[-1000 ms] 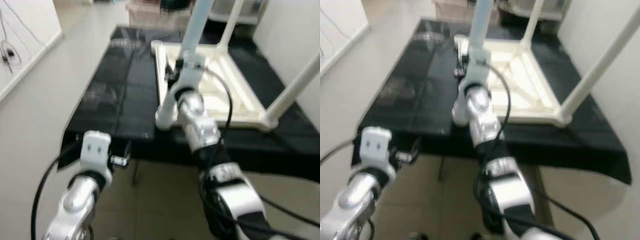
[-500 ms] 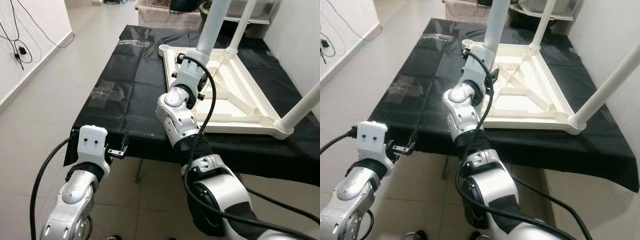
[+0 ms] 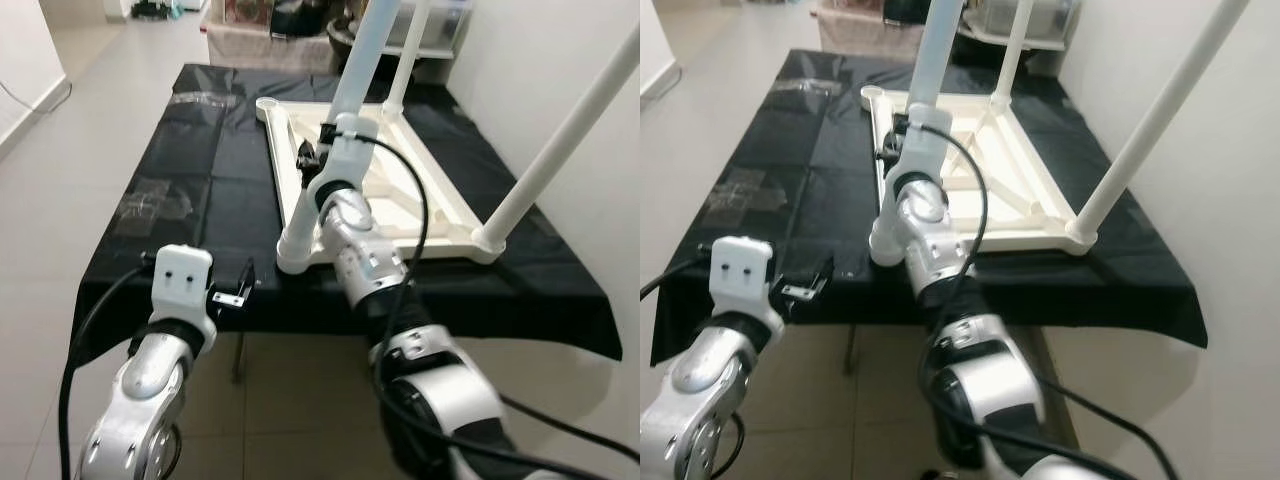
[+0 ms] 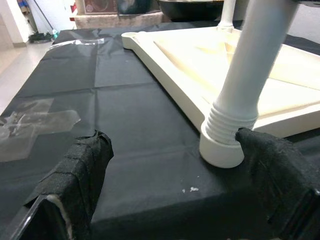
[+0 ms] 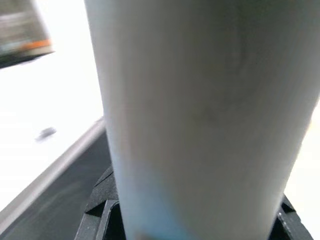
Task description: Building children table
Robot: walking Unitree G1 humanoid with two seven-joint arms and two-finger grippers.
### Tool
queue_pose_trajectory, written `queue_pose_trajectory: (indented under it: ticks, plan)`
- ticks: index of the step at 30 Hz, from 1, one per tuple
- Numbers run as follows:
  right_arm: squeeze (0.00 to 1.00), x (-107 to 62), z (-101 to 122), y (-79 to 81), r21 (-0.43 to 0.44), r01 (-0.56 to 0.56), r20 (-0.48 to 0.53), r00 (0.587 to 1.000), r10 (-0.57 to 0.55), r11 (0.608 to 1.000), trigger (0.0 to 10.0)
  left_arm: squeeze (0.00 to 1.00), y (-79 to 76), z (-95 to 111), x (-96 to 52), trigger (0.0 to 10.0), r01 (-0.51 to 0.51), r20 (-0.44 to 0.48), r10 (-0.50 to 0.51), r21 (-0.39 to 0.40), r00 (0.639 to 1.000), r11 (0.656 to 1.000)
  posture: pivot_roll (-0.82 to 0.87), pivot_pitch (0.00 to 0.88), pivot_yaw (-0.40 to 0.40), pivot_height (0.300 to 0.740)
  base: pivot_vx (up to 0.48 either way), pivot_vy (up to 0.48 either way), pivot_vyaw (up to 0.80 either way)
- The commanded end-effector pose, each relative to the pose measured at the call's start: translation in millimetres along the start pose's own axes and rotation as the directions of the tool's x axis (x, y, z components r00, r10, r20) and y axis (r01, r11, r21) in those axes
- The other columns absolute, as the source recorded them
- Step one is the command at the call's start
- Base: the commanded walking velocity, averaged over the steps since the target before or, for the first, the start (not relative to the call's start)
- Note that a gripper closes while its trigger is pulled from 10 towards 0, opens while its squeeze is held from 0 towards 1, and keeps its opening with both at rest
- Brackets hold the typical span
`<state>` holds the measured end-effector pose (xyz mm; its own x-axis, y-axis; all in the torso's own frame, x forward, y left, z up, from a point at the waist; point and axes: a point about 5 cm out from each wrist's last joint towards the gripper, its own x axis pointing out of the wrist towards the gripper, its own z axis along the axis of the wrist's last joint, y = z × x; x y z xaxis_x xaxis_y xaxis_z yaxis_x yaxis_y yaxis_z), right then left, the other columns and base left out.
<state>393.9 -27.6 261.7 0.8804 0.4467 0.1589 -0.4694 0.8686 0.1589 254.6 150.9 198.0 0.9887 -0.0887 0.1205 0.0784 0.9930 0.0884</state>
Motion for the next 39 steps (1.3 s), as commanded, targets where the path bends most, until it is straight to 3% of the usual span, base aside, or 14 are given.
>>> queue_pose_trajectory:
  ticks: [1,7,11,13,14,15,17,18,20,23,27,34,37,39]
  plan:
    - [0.00,-9.1,-56,11.3,0.107,-0.133,-0.231,0.960,0.155,0.985,10.0,0.00,-1.7,-2,-0.9,10.0,0.005,-0.009,-0.005,0.003,1.000,1.000,0.10,0.166,-0.105,0.740,0.000,0.000,0.00]
    - [0.00,-11.7,-57,11.5,0.069,-0.402,-0.277,0.872,0.404,0.913,10.0,0.00,-1.3,1,-3.4,10.0,0.006,-0.005,-0.006,0.005,1.000,1.000,0.11,0.193,-0.114,0.740,0.000,0.000,0.00]
    - [0.00,-12.9,-46,20.8,0.089,-0.601,-0.242,0.761,0.602,0.794,10.0,0.00,-3.6,3,-7.6,10.0,0.009,-0.007,-0.008,0.002,1.000,1.000,0.12,0.209,-0.122,0.740,0.000,0.000,0.00]
    - [0.00,-13.5,-46,20.8,0.095,-0.615,-0.238,0.749,0.618,0.783,10.0,0.00,-3.8,3,-7.8,10.0,0.009,-0.007,-0.009,0.002,1.000,1.000,0.12,0.209,-0.122,0.740,0.000,0.000,0.00]
    - [0.00,-15.9,-44,22.4,0.099,-0.684,-0.234,0.690,0.685,0.723,10.0,0.00,-5.1,5,-9.7,10.0,0.011,-0.005,-0.011,0.001,1.000,1.000,0.13,0.243,-0.140,0.740,0.000,0.000,0.00]
    - [0.00,-15.9,-44,22.4,0.099,-0.684,-0.234,0.690,0.685,0.723,10.0,0.00,-5.1,5,-9.7,10.0,0.011,-0.005,-0.011,0.001,1.000,1.000,0.13,0.243,-0.140,0.740,0.000,0.000,0.00]
    - [0.00,-21.2,-41,24.2,0.104,-0.791,-0.225,0.572,0.789,0.603,10.0,0.00,-7.2,7,-13.2,10.0,0.015,-0.005,-0.015,0.000,1.000,1.000,0.13,0.253,-0.143,0.740,0.000,0.000,0.00]
    - [0.00,-24.9,-40,26.5,0.140,-0.847,-0.224,0.477,0.850,0.512,10.0,0.00,-8.2,8,-15.8,10.0,0.019,-0.009,-0.019,-0.002,1.000,1.000,0.14,0.276,-0.146,0.740,0.000,0.000,0.00]
    - [0.00,-29.0,-39,30.0,0.187,-0.895,-0.221,0.363,0.905,0.405,10.0,0.00,-9.6,8,-19.1,10.0,0.025,-0.015,-0.025,-0.006,1.000,1.000,0.14,0.287,-0.149,0.740,0.000,0.000,0.00]
    - [0.00,-30.2,-39,31.1,0.203,-0.908,-0.222,0.323,0.920,0.367,10.0,0.00,-10.2,8,-20.2,10.0,0.027,-0.018,-0.027,-0.008,0.999,1.000,0.14,0.287,-0.149,0.740,0.000,0.000,0.00]
    - [0.00,-34.0,-40,39.9,0.169,-0.959,-0.314,0.166,0.935,0.227,10.0,0.00,-14.2,13,-24.4,10.0,0.036,-0.018,-0.036,-0.014,0.999,0.999,0.16,0.321,-0.161,0.740,0.000,0.000,0.00]
    - [0.00,-34.2,-40,43.2,0.150,-0.971,-0.355,0.125,0.926,0.188,10.0,0.00,-15.8,14,-27.4,10.0,0.036,-0.022,-0.037,-0.017,0.999,0.999,0.15,0.325,-0.160,0.740,0.000,0.000,0.00]
    - [0.00,-37.8,-41,45.9,0.151,-0.983,-0.384,0.036,0.923,0.101,10.0,0.00,-22.9,16,-30.6,10.0,0.053,-0.032,-0.054,-0.037,0.998,0.998,0.17,0.340,-0.166,0.740,0.000,0.000,0.00]
    - [0.00,-38.2,-41,46.6,0.146,-0.985,-0.396,0.028,0.918,0.093,10.0,0.00,-23.7,15,-31.2,10.0,0.057,-0.035,-0.059,-0.039,0.998,0.998,0.17,0.340,-0.166,0.740,0.000,0.000,0.00]
